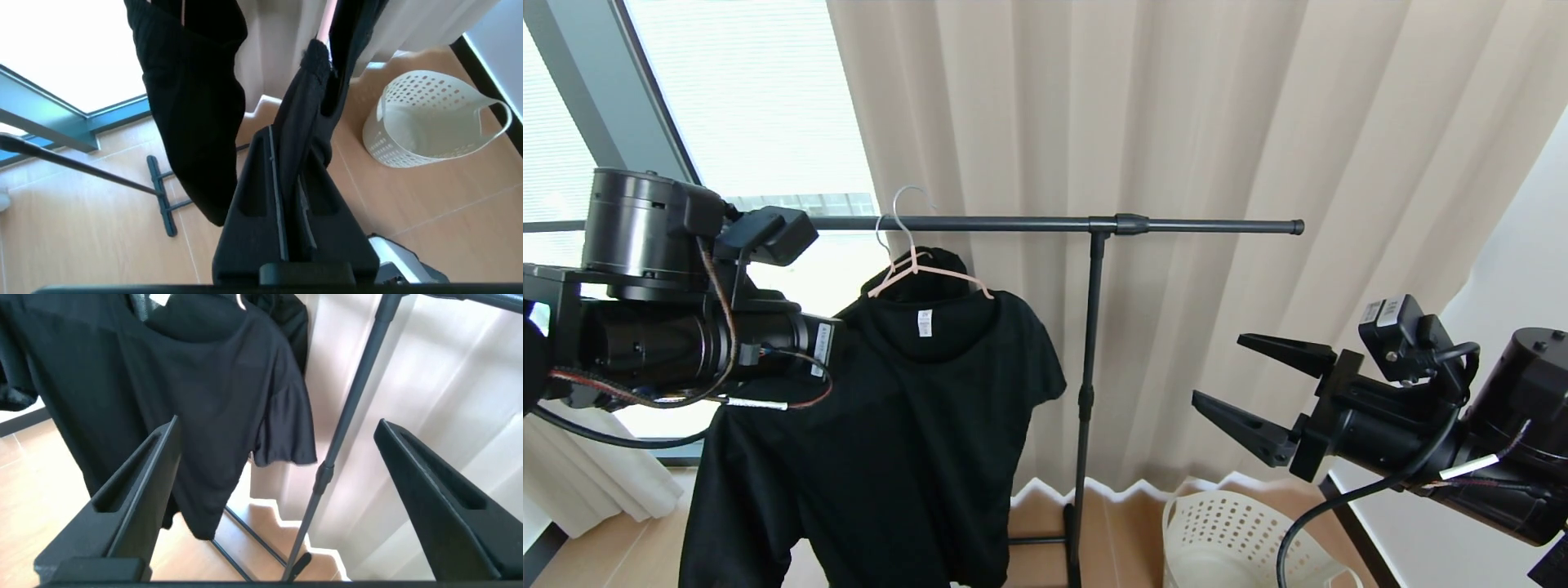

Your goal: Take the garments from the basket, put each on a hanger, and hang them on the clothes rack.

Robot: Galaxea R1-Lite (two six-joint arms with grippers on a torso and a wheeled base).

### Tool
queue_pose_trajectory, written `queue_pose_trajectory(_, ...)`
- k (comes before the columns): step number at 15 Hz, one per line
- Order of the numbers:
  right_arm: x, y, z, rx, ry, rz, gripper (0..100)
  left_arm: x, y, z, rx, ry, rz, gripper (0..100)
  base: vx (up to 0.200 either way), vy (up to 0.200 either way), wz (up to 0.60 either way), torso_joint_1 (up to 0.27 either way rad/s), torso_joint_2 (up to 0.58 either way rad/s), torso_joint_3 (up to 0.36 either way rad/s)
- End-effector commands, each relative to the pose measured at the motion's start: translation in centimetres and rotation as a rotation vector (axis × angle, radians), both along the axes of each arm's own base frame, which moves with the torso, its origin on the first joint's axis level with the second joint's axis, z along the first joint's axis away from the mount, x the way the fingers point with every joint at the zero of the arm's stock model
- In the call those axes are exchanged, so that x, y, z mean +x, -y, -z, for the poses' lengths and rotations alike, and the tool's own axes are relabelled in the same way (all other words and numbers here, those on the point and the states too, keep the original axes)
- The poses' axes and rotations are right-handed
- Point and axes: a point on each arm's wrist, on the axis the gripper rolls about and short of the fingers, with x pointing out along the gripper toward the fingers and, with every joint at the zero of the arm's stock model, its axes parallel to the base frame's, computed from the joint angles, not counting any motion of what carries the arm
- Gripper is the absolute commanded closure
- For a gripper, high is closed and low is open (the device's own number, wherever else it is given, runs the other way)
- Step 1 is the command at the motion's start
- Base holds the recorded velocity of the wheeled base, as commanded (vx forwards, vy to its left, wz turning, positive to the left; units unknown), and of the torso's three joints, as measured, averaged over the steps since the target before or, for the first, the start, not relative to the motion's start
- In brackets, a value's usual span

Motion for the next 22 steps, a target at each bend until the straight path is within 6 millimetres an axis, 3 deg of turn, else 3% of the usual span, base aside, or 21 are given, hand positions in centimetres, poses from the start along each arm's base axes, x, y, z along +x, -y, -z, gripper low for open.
queue_pose_trajectory(1,0.0,0.0,0.0,0.000,0.000,0.000,0,1.1,0.6,0.5,-0.002,-0.018,-0.013,100,0.000,0.000,0.00,0.000,0.00,0.000)
queue_pose_trajectory(4,0.0,0.0,0.0,0.000,0.000,0.000,0,2.4,1.5,1.3,0.001,-0.045,-0.069,100,0.000,0.000,0.00,0.000,0.00,0.000)
queue_pose_trajectory(11,0.1,0.1,0.0,0.001,0.003,0.004,0,3.1,3.2,2.3,0.013,-0.024,-0.094,100,0.000,0.000,0.00,0.000,0.00,0.000)
queue_pose_trajectory(15,0.0,0.1,0.0,0.000,0.002,0.004,0,3.1,3.2,2.6,0.026,-0.027,-0.109,100,0.150,0.000,0.00,-0.001,0.00,0.001)
queue_pose_trajectory(22,0.1,0.1,0.0,0.000,0.002,0.006,0,3.5,3.4,2.8,0.000,0.025,-0.113,100,0.000,0.000,0.00,0.000,0.00,0.000)
